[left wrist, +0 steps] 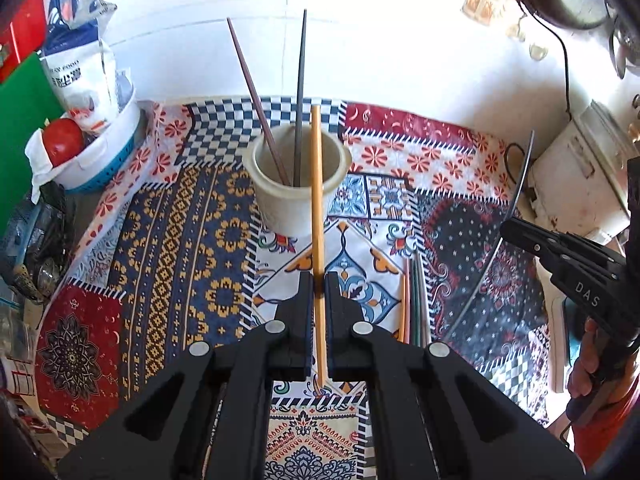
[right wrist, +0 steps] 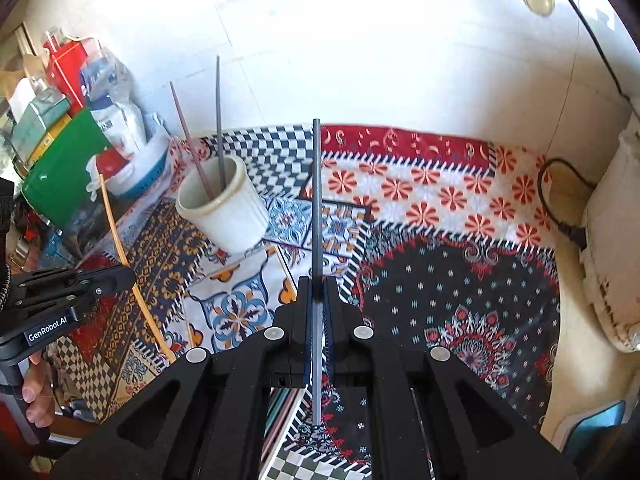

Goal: Organize utensils
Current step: 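Lift both held chopsticks off the cloth and raise them upright over the white cup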

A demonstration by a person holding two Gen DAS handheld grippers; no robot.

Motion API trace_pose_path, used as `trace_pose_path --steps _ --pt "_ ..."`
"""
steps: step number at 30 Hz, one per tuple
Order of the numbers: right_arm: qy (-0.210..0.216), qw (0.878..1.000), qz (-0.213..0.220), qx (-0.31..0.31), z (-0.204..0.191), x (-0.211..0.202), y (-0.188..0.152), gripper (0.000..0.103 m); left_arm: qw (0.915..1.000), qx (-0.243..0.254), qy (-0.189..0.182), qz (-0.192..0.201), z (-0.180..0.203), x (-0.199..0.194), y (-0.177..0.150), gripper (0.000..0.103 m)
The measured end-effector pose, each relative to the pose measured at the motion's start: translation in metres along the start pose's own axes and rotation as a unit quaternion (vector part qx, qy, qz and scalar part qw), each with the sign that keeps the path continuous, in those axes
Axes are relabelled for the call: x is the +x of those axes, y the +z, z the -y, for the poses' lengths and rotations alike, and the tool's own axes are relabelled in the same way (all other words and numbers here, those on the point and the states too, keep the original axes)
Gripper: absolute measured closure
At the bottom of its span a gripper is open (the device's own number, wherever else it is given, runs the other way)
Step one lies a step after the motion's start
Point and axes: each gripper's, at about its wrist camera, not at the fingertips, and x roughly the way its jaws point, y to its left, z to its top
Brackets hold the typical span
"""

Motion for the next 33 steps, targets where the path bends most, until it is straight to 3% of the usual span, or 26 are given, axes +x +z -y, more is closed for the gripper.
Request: trace_pose_path --steps 15,33 --pt "0.0 0.999 0.038 -0.028 -0.013 -0.021 0.02 0.099 0.9988 -0.004 0.001 0.05 0.001 -0.031 0.021 0.1" --pt "0.014 0.991 0.104 -0.083 -0.043 -0.052 0.075 0.099 0.9926 0.005 0.006 0.121 -0.003 -0.079 0.07 0.1"
